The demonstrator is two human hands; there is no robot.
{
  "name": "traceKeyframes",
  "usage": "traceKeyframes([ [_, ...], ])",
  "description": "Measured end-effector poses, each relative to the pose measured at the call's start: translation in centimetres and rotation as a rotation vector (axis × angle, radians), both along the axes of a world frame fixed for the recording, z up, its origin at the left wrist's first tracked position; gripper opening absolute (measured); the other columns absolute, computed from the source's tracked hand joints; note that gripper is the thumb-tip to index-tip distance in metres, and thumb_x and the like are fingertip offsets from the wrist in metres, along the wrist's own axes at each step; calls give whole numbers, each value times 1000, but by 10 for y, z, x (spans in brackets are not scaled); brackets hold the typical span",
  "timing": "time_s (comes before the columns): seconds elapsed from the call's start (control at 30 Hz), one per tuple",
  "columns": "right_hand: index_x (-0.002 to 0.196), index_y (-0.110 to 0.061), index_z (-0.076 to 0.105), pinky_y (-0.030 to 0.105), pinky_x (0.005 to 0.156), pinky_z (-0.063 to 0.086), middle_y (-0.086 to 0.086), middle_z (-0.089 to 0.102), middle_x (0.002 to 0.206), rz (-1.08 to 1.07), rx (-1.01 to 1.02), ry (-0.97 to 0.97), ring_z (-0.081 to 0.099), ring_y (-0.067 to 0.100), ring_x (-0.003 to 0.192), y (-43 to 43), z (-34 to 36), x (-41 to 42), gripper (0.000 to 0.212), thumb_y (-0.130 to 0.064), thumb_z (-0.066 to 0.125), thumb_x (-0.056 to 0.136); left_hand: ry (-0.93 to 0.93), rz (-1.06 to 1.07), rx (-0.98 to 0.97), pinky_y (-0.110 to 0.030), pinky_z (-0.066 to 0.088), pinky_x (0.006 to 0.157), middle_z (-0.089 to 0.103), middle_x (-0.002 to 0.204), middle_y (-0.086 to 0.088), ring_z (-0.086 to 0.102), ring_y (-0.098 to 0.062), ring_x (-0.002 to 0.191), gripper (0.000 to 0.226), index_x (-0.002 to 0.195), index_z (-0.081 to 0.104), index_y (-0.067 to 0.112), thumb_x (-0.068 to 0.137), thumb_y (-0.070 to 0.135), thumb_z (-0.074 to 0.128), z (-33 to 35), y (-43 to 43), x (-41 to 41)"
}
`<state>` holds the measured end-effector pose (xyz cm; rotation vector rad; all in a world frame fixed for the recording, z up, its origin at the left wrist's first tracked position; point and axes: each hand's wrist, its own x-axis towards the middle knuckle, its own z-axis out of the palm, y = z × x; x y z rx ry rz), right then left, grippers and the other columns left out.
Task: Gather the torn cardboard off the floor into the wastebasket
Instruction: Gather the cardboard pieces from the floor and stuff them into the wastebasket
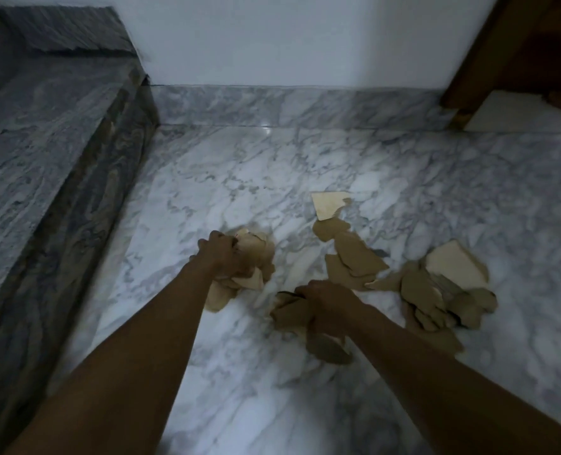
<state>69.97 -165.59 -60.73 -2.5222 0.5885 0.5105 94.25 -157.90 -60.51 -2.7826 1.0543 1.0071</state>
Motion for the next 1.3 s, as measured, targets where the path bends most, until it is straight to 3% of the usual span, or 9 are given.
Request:
traceKeyframes([
  [0.1,121,-21,59,27,70,33,9,65,113,9,-13,-23,64,33,105,4,3,-1,45,-25,73,78,4,13,-5,-50,42,103,50,135,-6,48,-33,124,98,131,53,25,45,66,77,2,5,3],
  [0.2,124,-20,59,32,73,40,10,66,116,6,-20,1,63,33,107,6,4,-2,42,-28,67,84,34,-4,-109,-33,48,86,63,124,-6,59,-24,106,74,125,57,22,62,50,83,4,13,3],
  [0.3,136,-21,53,32,87,43,9,60,130,-13,13,58,58,31,118,6,6,1,62,-44,52,79,85,27,-279,-29,46,81,65,115,2,58,-17,96,62,121,60,28,66,44,83,16,28,5],
  [0.5,136,-19,55,33,89,48,9,63,131,-114,140,120,61,32,117,-2,4,-1,63,-24,77,78,222,261,-588,-33,51,88,70,112,7,65,-15,102,61,121,62,30,67,34,88,39,81,31],
  [0.63,137,-17,56,44,89,55,11,65,126,-231,212,-5,64,34,111,-14,25,34,61,-29,78,80,242,303,-545,-43,53,92,71,109,11,67,-15,102,68,119,60,35,59,45,90,44,119,47],
  [0.73,136,-20,54,36,81,55,9,66,125,-257,179,-41,65,30,108,-15,26,82,71,-36,81,73,262,346,-528,-49,53,90,66,106,8,65,-17,98,67,115,49,32,62,39,90,41,141,45],
  [0.97,147,-24,38,51,106,43,8,29,151,-253,-55,56,32,39,136,10,-6,132,89,-38,85,72,347,360,-497,-38,53,76,64,106,-2,64,-19,96,66,109,38,23,68,28,89,21,166,38],
  [1.13,135,-19,51,39,94,50,8,58,129,-172,-123,-58,55,32,121,14,-8,133,79,-32,88,67,359,348,-511,-42,53,83,64,108,-1,63,-18,98,70,113,37,20,67,29,89,22,162,37],
  [1.3,131,-20,50,36,87,50,8,64,124,-289,-90,-20,61,32,115,18,-4,129,73,-34,87,69,370,359,-528,-34,51,76,62,107,0,62,-14,95,69,113,38,19,68,27,89,21,157,28],
])
